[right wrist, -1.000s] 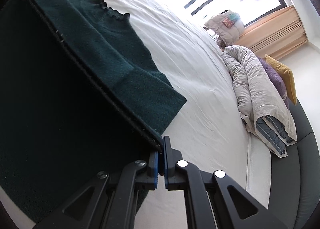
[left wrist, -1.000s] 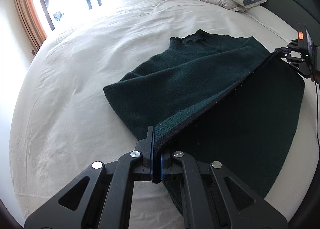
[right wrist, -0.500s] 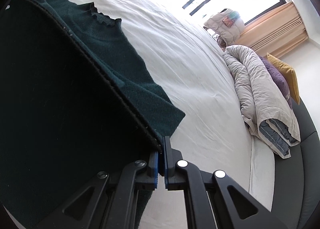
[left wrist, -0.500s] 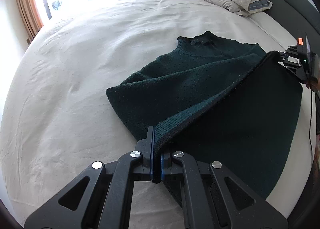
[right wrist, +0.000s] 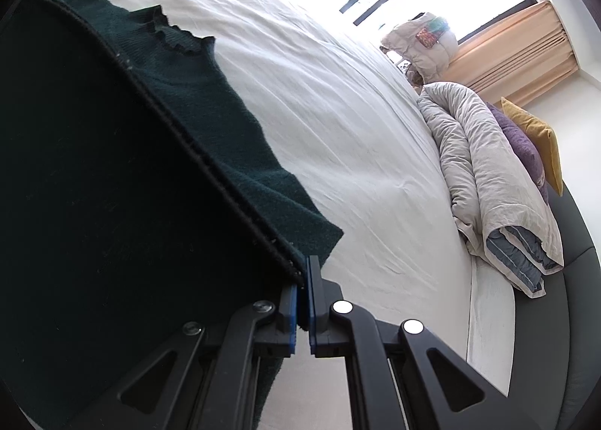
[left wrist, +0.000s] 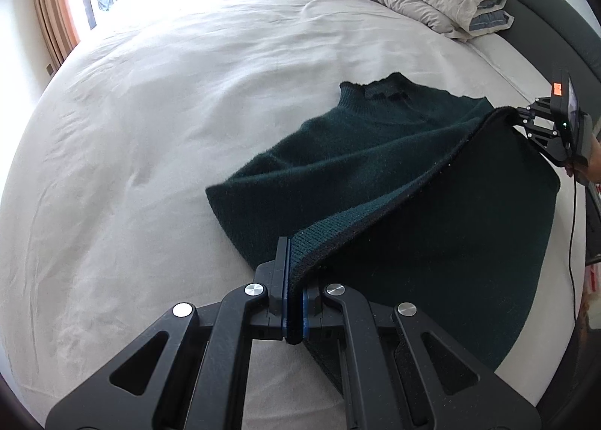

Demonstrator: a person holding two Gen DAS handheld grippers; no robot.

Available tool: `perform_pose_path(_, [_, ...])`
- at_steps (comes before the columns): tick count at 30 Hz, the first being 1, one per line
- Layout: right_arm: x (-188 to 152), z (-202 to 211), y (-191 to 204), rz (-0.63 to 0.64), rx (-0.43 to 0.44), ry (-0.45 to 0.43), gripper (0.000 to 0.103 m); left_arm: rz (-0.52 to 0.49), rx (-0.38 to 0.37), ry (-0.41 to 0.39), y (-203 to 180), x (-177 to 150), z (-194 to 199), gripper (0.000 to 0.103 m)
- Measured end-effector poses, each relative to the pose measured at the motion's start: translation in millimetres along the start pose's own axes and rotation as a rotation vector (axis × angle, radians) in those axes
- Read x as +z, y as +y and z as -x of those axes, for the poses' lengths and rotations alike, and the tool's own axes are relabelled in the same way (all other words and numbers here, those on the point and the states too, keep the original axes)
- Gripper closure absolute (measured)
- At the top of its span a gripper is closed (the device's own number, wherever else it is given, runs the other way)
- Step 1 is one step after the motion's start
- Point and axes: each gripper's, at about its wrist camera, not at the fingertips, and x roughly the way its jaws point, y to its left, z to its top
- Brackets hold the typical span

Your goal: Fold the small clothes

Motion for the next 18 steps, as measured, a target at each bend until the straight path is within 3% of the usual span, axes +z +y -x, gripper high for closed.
perform_pose_path(18, [17,-35,-15,-0.061,0.005,0.101,0.099,0.009,0.005,0.067,14,43,-45,0.1])
